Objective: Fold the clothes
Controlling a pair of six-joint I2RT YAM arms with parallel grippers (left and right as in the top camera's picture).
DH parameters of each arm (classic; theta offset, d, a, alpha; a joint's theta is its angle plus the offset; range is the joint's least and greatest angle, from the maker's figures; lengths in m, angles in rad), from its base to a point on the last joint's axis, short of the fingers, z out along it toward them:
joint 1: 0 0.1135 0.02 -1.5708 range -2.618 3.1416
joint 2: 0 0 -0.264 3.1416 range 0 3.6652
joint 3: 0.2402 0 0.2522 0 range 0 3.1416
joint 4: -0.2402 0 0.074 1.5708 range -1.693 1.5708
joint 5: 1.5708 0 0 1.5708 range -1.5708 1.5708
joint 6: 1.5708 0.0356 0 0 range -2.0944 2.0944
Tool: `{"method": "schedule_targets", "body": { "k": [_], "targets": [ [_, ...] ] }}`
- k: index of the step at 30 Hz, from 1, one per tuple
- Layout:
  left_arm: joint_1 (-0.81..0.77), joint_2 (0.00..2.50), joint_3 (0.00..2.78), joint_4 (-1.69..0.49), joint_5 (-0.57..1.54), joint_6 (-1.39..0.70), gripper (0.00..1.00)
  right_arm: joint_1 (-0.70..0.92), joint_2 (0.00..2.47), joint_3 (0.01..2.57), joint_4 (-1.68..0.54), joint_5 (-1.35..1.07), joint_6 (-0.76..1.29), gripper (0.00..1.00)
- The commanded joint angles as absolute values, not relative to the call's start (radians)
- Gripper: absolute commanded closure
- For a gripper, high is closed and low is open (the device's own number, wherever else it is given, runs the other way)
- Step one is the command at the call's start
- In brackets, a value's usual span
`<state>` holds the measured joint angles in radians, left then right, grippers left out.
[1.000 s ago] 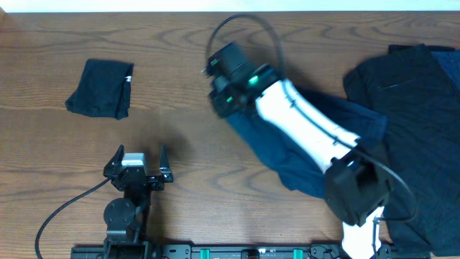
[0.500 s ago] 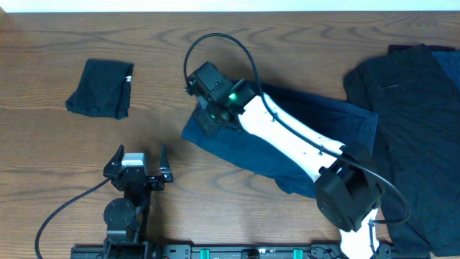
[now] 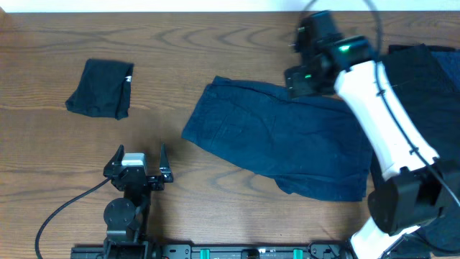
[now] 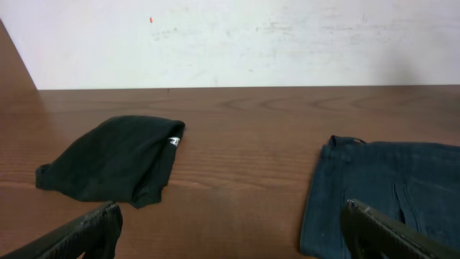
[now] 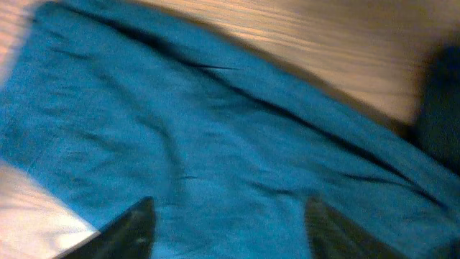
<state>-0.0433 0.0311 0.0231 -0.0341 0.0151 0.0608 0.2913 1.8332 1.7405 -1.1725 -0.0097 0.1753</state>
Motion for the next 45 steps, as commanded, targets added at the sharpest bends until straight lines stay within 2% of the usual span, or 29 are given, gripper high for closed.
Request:
{"method": "schedule_targets", "body": {
  "k": [1, 2, 11, 28, 32, 36, 41, 45],
  "targets": [
    [-0.047, 0.030, 0.004, -0.072, -0.009, 0.075, 0.02, 0.199, 1.851, 1.723, -1.182, 0.000, 0.168, 0.04],
    [-0.047, 0.030, 0.004, -0.072, -0.009, 0.075, 0.02, 0.175, 1.851, 1.712, -1.182, 0.000, 0.168, 0.01],
    [-0.047, 0.030, 0.004, -0.072, -0.009, 0.075, 0.02, 0.048, 1.851, 1.654, -1.182, 0.000, 0.168, 0.01],
    [-0.047, 0.030, 0.004, -0.036, -0.007, 0.070, 0.02, 0.033, 1.851, 1.654, -1.182, 0.000, 0.168, 0.01],
    [-0.047, 0.030, 0.004, 0.055, 0.110, 0.022, 0.02, 0.033, 1.851, 1.654, -1.182, 0.000, 0.168, 0.01],
    [-0.047, 0.030, 0.018, 0.208, 0.369, 0.021, 0.02, 0.033, 1.851, 1.654, -1.182, 0.000, 0.168, 0.01],
    [-0.047, 0.075, 0.156, 0.087, 0.408, -0.054, 0.02, 0.033, 1.851, 1.654, -1.182, 0.000, 0.168, 0.01],
    [-0.047, 0.223, 0.353, -0.048, 0.408, -0.054, 0.02, 0.033, 1.851, 1.654, -1.182, 0.000, 0.168, 0.01]
  ]
}}
